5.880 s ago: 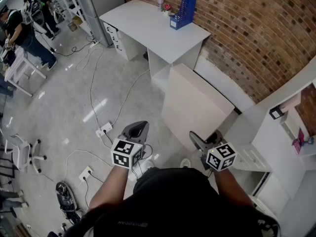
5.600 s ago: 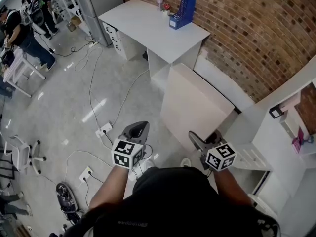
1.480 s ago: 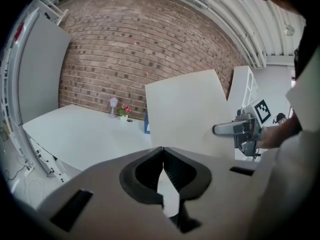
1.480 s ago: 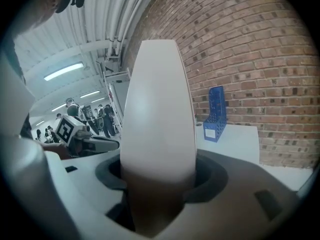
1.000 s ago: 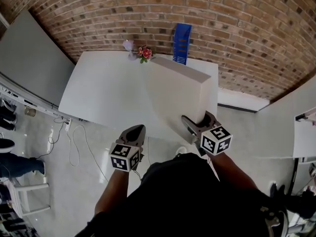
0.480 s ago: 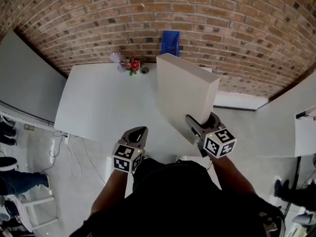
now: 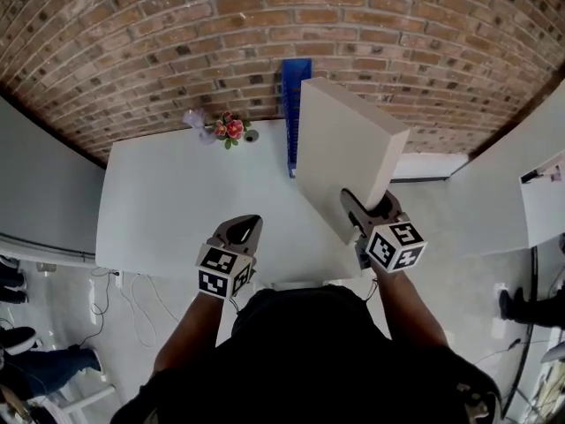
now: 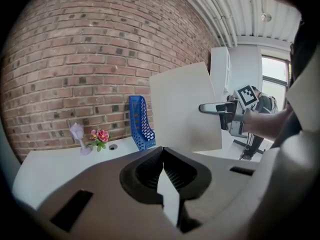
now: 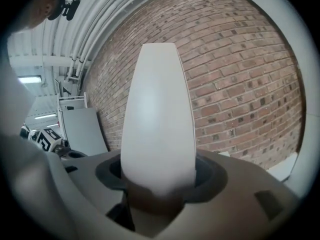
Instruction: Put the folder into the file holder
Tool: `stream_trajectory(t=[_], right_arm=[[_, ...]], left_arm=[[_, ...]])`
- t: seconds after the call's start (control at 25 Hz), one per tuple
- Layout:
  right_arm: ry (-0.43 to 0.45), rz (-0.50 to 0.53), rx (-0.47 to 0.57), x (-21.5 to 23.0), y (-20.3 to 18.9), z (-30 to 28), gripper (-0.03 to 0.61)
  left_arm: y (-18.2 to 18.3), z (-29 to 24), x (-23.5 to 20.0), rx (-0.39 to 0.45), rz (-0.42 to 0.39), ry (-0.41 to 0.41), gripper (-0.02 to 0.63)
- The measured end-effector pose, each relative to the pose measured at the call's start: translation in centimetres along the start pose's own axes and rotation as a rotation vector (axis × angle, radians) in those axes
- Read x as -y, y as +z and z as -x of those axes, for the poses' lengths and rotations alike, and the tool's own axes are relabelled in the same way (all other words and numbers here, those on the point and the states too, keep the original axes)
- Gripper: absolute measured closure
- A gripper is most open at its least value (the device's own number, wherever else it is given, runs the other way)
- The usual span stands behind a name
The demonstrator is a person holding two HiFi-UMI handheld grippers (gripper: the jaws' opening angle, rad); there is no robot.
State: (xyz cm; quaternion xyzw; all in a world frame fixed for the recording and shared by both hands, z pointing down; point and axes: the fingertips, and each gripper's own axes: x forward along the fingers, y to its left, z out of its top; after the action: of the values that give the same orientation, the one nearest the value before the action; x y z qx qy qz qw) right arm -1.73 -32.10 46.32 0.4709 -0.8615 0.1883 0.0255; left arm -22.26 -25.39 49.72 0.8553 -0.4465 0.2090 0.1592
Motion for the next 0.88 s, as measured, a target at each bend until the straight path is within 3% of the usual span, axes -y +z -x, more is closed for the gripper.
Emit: stream_trajectory(t=[0.44,0.88], right_arm=[[-0.199,0.045,0.089,-1.5,2.8,-2.4,0.291],[-0.323,0.120,0.222,-2.6,9.2,-9.0,0.291]], left_arm=[[-1.4,1.1,-5.9,0.011,-0.022,-0.093,0.609],[-3.1,2.9,-8.5,0.047,0.018,-0.092,0.609]])
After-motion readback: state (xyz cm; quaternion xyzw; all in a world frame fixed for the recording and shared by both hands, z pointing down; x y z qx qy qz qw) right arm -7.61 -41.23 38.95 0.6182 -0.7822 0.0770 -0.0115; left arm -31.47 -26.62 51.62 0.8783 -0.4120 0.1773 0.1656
